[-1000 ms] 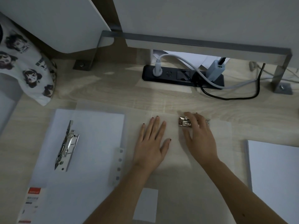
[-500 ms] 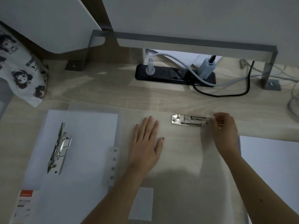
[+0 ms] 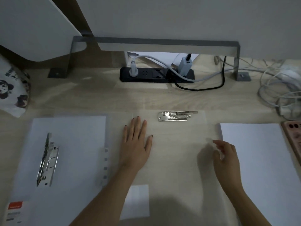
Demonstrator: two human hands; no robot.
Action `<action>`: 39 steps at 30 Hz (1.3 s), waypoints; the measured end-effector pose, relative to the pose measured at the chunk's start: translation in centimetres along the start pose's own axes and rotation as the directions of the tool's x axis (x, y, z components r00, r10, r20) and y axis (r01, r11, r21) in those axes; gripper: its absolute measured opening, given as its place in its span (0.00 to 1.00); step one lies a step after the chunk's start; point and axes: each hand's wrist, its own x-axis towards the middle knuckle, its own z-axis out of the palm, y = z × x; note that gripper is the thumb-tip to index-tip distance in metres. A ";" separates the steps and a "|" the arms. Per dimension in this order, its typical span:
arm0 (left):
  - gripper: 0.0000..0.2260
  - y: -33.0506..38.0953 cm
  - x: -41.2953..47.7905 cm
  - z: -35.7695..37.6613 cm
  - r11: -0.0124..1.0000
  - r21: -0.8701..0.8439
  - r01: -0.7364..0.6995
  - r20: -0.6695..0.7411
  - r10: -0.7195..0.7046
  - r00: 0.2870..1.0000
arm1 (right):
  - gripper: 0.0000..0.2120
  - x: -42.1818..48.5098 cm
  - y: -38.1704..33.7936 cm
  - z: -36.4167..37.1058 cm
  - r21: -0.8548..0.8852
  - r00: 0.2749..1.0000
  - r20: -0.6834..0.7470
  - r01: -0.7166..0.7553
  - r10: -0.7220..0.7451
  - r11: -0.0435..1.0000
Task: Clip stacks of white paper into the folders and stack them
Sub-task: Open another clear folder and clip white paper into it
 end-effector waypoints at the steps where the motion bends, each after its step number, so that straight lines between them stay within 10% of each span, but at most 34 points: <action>1: 0.25 -0.1 0.1 0.1 1.000 -0.003 0.001 0.000 -0.001 1.000 | 0.14 -0.5 0.6 -0.5 -0.003 1.000 -0.015 -0.005 0.005 1.000; 9: 0.27 3.7 -1.4 -1.7 0.933 -0.352 0.069 0.014 -0.069 0.998 | 0.12 -3.1 4.2 -5.1 -0.009 0.994 -0.090 -0.059 0.058 0.998; 13: 0.14 11.8 -5.2 -3.3 0.561 -0.804 0.199 0.176 -0.095 0.980 | 0.13 -2.9 6.0 -7.7 -0.032 0.998 -0.050 -0.051 0.049 0.998; 17: 0.15 19.5 -7.5 -4.7 0.240 -0.804 0.545 0.569 0.043 0.821 | 0.14 -2.7 7.0 -9.3 0.009 1.000 0.011 -0.004 0.004 1.000; 22: 0.15 23.5 -8.0 -4.0 0.177 -0.666 0.725 0.737 0.009 0.675 | 0.14 -1.9 7.7 -9.2 0.007 0.986 0.143 0.080 -0.080 0.997; 29: 0.10 24.8 -6.1 -3.3 0.230 -0.615 0.754 0.762 -0.074 0.644 | 0.15 -0.7 9.2 -9.0 -0.092 0.961 0.253 0.142 -0.115 0.986; 39: 0.11 26.3 -8.0 -2.2 0.155 -0.746 0.647 0.647 -0.059 0.760 | 0.13 -0.4 9.2 -9.4 0.002 0.959 0.264 0.108 -0.105 0.994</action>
